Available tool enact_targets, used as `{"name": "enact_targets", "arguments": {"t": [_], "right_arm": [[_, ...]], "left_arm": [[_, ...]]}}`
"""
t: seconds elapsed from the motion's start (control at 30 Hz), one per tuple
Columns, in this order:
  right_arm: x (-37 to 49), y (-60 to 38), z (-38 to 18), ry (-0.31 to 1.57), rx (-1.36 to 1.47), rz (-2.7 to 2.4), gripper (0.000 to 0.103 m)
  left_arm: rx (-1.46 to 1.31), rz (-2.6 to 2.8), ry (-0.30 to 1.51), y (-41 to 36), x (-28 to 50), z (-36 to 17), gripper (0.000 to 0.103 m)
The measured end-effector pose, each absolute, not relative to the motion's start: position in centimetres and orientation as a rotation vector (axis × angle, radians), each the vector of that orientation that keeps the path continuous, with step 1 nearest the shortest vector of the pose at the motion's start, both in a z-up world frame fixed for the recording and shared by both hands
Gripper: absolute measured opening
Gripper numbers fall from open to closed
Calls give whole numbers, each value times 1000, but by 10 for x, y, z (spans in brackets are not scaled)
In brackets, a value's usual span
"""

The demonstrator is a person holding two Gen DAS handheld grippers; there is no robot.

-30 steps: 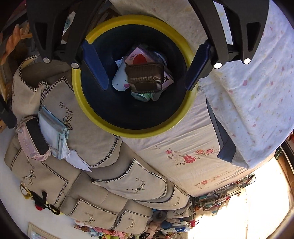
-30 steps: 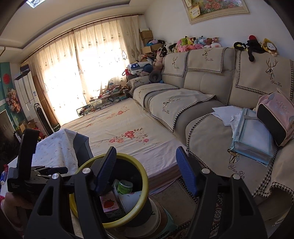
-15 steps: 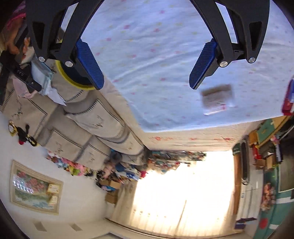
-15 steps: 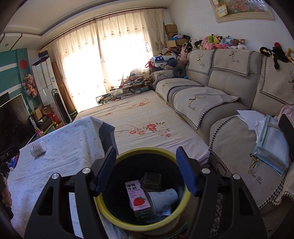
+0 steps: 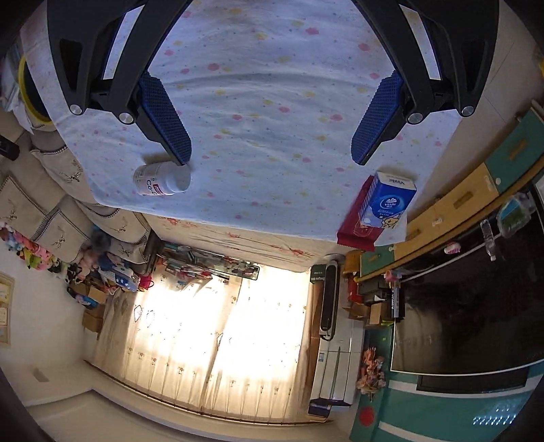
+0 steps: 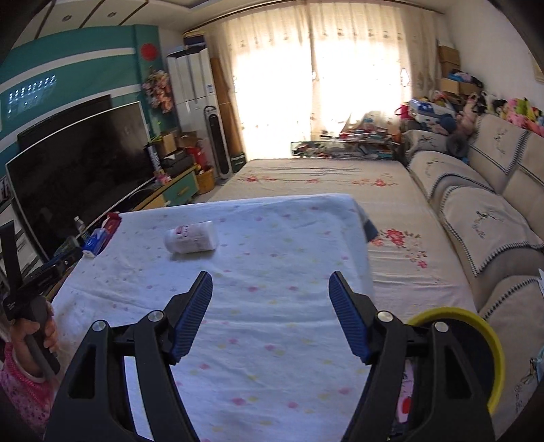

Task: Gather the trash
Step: 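Grasp the white supplement bottle lying on its side with the right tool, then carry the white supplement bottle over the bin and open the right tool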

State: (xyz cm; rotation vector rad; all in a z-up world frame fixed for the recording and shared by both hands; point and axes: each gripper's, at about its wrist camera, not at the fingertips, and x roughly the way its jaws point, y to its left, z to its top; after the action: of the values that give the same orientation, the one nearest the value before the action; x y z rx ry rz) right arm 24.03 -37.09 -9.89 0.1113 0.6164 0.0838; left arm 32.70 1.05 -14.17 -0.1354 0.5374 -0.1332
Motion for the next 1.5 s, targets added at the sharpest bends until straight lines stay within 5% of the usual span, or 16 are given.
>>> {"name": "enact_targets", "arguments": {"t": [0.6,1.13,1.2,1.5], "right_arm": [[406,-236,-143,814,-2,172,88],[453,-221,-181,892,-33,94,89],[455,-219,-183,894,-38,86,79],[426,-233,-169,832,-13,82,79]], "left_arm": [[-121,-106,574,2,325,-148,94],[-125,-121,586,-3,327,-151,94],[-128,-122,587,-3,327,-151,94],[-129,-129,594,-5,327,-153,94]]}}
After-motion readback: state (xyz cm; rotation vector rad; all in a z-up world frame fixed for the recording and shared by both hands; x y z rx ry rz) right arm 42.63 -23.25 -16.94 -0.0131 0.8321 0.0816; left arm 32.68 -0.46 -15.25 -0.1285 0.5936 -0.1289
